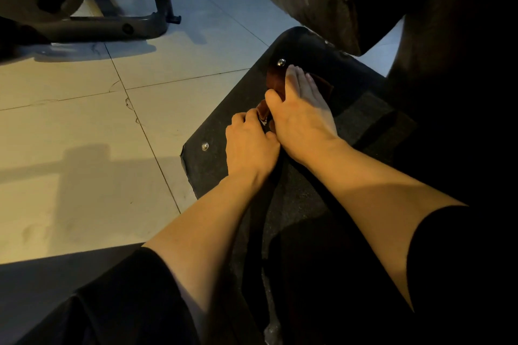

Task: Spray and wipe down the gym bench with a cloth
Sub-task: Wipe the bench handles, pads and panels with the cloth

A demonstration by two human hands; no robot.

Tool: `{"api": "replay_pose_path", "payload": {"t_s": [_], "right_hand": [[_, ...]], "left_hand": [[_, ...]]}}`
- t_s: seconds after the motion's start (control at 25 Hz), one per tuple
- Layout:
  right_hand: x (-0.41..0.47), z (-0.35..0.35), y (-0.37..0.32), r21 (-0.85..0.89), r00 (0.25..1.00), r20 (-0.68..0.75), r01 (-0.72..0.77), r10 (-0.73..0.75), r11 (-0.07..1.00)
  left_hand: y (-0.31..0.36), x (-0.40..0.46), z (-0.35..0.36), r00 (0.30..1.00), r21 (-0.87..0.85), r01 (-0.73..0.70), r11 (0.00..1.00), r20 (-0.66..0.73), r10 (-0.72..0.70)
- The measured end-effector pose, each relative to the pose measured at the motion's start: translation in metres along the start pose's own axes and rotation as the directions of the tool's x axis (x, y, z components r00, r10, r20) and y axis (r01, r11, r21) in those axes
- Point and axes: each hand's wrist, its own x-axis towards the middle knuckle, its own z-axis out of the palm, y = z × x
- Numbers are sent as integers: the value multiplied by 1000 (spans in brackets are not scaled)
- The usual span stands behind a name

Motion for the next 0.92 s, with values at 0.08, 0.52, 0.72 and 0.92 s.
{"api": "replay_pose_path", "payload": {"t_s": [0.08, 0.52, 0.72, 0.92], "right_hand": [[-3, -1, 5, -24, 1000, 0, -14, 14, 1000], [-102, -11, 50, 69, 962, -156, -217, 225, 974], [-173, -17, 56, -19, 943, -145, -305, 299, 952], [-223, -9, 50, -9, 908, -184, -384, 376, 923]], "left_hand": [[7, -5, 1, 1000, -34, 14, 999, -1, -14], [51, -87, 15, 993, -61, -75, 995, 89, 80], [61, -137, 27, 990, -75, -103, 992, 93, 109], [58, -176, 30, 978, -54, -143, 988, 143, 150]]}}
